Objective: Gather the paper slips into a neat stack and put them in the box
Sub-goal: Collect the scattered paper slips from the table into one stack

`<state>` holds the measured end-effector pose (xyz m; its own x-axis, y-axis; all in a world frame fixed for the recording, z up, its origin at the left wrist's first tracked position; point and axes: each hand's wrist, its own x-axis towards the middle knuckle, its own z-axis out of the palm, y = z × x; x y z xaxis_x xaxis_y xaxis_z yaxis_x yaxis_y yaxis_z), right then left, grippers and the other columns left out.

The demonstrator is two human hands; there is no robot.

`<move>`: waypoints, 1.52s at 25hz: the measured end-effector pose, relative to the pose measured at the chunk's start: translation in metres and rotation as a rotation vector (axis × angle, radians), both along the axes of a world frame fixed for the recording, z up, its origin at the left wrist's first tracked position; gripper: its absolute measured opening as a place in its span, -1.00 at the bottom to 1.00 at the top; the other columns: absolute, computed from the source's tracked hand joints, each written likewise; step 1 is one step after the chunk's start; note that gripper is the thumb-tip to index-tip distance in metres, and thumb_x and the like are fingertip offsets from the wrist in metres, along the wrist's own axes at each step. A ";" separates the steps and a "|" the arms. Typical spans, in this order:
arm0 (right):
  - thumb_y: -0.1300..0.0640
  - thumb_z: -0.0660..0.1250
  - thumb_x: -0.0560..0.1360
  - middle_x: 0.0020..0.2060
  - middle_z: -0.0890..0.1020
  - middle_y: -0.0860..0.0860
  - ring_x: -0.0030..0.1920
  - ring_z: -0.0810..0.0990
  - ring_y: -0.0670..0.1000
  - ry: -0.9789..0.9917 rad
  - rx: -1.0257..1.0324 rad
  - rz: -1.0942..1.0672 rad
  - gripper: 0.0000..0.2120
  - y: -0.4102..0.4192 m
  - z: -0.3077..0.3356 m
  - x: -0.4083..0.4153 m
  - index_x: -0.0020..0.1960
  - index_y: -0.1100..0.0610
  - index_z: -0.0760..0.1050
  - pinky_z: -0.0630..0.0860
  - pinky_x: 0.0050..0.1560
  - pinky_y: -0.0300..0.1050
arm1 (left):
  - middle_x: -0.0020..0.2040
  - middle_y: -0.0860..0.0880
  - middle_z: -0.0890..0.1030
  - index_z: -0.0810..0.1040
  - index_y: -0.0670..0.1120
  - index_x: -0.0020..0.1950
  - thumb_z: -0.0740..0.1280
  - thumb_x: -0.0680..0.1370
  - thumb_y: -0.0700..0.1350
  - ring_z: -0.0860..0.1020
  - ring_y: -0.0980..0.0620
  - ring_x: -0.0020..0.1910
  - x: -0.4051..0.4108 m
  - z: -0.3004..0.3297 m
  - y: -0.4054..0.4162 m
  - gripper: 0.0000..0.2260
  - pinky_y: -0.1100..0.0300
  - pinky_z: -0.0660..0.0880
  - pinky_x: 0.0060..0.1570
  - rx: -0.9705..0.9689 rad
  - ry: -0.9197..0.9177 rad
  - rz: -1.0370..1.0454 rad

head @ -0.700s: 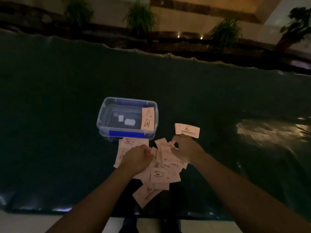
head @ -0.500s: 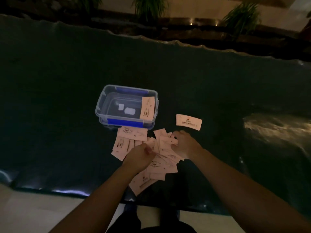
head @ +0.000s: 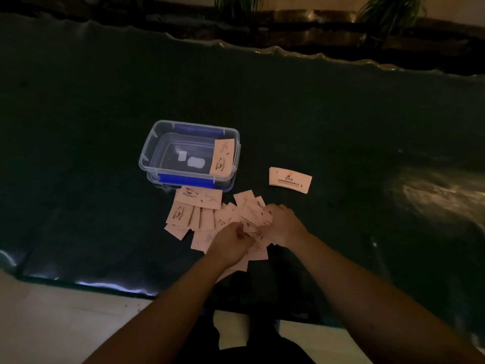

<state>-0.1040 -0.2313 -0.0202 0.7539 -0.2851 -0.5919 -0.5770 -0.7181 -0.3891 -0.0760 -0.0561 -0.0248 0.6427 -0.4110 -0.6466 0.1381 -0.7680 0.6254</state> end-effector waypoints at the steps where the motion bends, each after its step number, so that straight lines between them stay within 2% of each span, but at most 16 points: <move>1: -0.10 0.53 0.50 0.43 0.46 0.06 0.42 0.45 0.11 0.003 0.029 -0.033 -0.28 0.000 0.000 -0.001 0.58 -0.01 0.36 0.53 0.35 0.12 | 0.00 0.16 0.55 0.53 0.04 0.34 0.36 0.59 0.08 0.54 0.13 0.02 -0.002 -0.001 -0.003 -0.66 0.24 0.40 -0.12 0.005 0.013 0.010; 3: -0.12 0.50 0.52 0.41 0.47 0.06 0.38 0.49 0.11 -0.002 0.080 -0.098 -0.33 -0.001 -0.002 -0.003 0.56 -0.01 0.38 0.56 0.32 0.12 | 0.04 0.12 0.56 0.54 0.02 0.34 0.37 0.60 0.05 0.55 0.13 0.04 -0.005 -0.001 -0.007 -0.67 0.17 0.46 0.00 -0.008 0.053 0.035; 6: -0.13 0.43 0.56 0.37 0.51 0.08 0.32 0.55 0.11 -0.016 0.117 -0.185 -0.44 -0.001 -0.003 -0.001 0.50 0.02 0.43 0.59 0.29 0.14 | 0.00 0.18 0.58 0.57 0.14 0.08 0.36 0.61 0.01 0.52 0.23 -0.05 -0.008 0.002 -0.012 -0.93 0.28 0.39 -0.14 -0.043 0.116 0.051; 8: -0.14 0.43 0.56 0.37 0.49 0.09 0.33 0.53 0.11 -0.021 0.108 -0.208 -0.44 0.000 -0.003 0.003 0.49 0.02 0.44 0.59 0.29 0.14 | -0.03 0.20 0.58 0.56 0.18 -0.02 0.36 0.61 0.00 0.51 0.24 -0.05 -0.010 0.004 -0.014 -0.94 0.29 0.38 -0.16 -0.057 0.139 0.083; 10: -0.15 0.46 0.54 0.42 0.44 0.09 0.40 0.46 0.12 -0.031 0.080 -0.212 -0.36 0.000 -0.003 0.009 0.55 0.02 0.41 0.56 0.32 0.12 | 0.00 0.14 0.61 0.55 0.13 0.02 0.37 0.60 0.01 0.54 0.19 -0.03 -0.013 0.007 -0.013 -0.97 0.22 0.43 -0.10 -0.062 0.139 0.178; 12: -0.15 0.49 0.51 0.45 0.42 0.10 0.46 0.40 0.15 -0.025 0.065 -0.179 -0.27 0.000 -0.003 0.016 0.59 0.04 0.36 0.52 0.34 0.12 | 0.01 0.07 0.63 0.53 0.05 0.08 0.42 0.56 -0.01 0.57 0.11 -0.02 -0.015 0.008 -0.009 -0.86 0.17 0.47 -0.12 -0.064 0.177 0.340; 14: -0.14 0.54 0.48 0.43 0.43 0.11 0.45 0.40 0.16 -0.003 0.051 -0.124 -0.23 0.003 -0.002 0.022 0.59 0.07 0.36 0.52 0.35 0.13 | 0.06 0.00 0.64 0.52 -0.06 0.14 0.45 0.55 -0.07 0.61 0.02 0.03 -0.016 0.007 -0.005 -0.79 0.09 0.57 -0.02 -0.099 0.253 0.453; 16: -0.09 0.59 0.45 0.41 0.44 0.12 0.43 0.42 0.15 0.008 0.047 -0.093 -0.22 0.006 -0.003 0.024 0.57 0.06 0.38 0.52 0.35 0.14 | 0.10 -0.02 0.65 0.53 -0.06 0.14 0.44 0.56 -0.12 0.63 -0.05 0.08 -0.015 0.008 -0.002 -0.81 -0.01 0.60 0.15 -0.140 0.330 0.509; 19: -0.05 0.64 0.40 0.40 0.43 0.09 0.41 0.43 0.14 0.008 0.061 -0.062 -0.21 0.010 -0.001 0.022 0.53 0.01 0.41 0.50 0.38 0.18 | 0.04 -0.02 0.68 0.59 -0.01 0.08 0.40 0.57 -0.18 0.65 -0.05 0.04 -0.014 0.006 -0.002 -0.88 -0.06 0.60 0.21 -0.185 0.342 0.514; 21: -0.06 0.66 0.37 0.39 0.43 0.07 0.41 0.43 0.13 0.017 0.079 -0.045 -0.24 0.010 -0.001 0.020 0.50 -0.01 0.44 0.50 0.37 0.19 | 0.01 -0.03 0.69 0.58 0.02 0.06 0.40 0.57 -0.19 0.65 -0.02 -0.01 -0.015 0.007 -0.004 -0.87 -0.01 0.62 0.13 -0.195 0.341 0.534; 24: -0.03 0.65 0.39 0.39 0.49 0.07 0.39 0.49 0.12 0.012 0.156 -0.064 -0.30 0.013 -0.004 0.013 0.45 -0.01 0.46 0.56 0.33 0.19 | -0.01 0.00 0.70 0.58 0.07 0.07 0.40 0.56 -0.20 0.65 0.05 -0.09 -0.016 0.009 -0.005 -0.82 0.14 0.56 -0.09 -0.229 0.343 0.521; 29: 0.09 0.54 0.51 0.47 0.45 0.11 0.44 0.48 0.18 0.048 0.195 -0.105 -0.27 0.018 -0.012 -0.003 0.61 -0.04 0.33 0.57 0.35 0.23 | 0.21 -0.03 0.62 0.48 0.01 0.43 0.35 0.59 -0.22 0.62 0.01 0.08 -0.020 0.011 -0.017 -0.58 0.14 0.58 -0.05 -0.194 0.353 0.464; 31: 0.13 0.54 0.51 0.47 0.43 0.13 0.44 0.47 0.19 0.046 0.191 -0.127 -0.27 0.017 -0.015 -0.009 0.61 -0.01 0.33 0.56 0.35 0.22 | 0.18 -0.03 0.62 0.46 0.00 0.43 0.34 0.59 -0.21 0.61 0.00 0.07 -0.022 0.011 -0.022 -0.59 0.11 0.60 -0.02 -0.150 0.345 0.457; 34: 0.14 0.55 0.50 0.41 0.48 0.13 0.38 0.52 0.16 0.013 0.206 -0.202 -0.38 0.013 -0.017 -0.020 0.48 0.08 0.39 0.58 0.31 0.19 | 0.04 0.01 0.62 0.49 -0.04 0.39 0.32 0.59 -0.22 0.60 0.07 -0.06 -0.029 0.009 -0.026 -0.64 0.21 0.53 -0.21 -0.168 0.379 0.430; 36: 0.13 0.54 0.52 0.37 0.53 0.11 0.34 0.55 0.12 -0.005 0.240 -0.255 -0.45 0.009 -0.017 -0.025 0.40 0.08 0.37 0.60 0.26 0.13 | 0.05 0.03 0.63 0.50 -0.02 0.37 0.31 0.59 -0.23 0.61 0.08 -0.05 -0.032 0.010 -0.030 -0.64 0.23 0.51 -0.24 -0.178 0.395 0.395; 38: 0.11 0.54 0.53 0.39 0.53 0.12 0.35 0.54 0.13 -0.011 0.279 -0.295 -0.42 0.007 -0.017 -0.029 0.43 0.08 0.32 0.58 0.21 0.07 | 0.09 0.06 0.63 0.48 0.03 0.37 0.31 0.57 -0.24 0.62 0.07 0.00 -0.033 0.012 -0.033 -0.61 0.23 0.52 -0.22 -0.195 0.403 0.365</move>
<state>-0.1330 -0.2248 -0.0367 0.6705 -0.3196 -0.6696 -0.7372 -0.3885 -0.5528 -0.1089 -0.0888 -0.0128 0.4837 -0.3451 -0.8043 0.6293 -0.5016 0.5936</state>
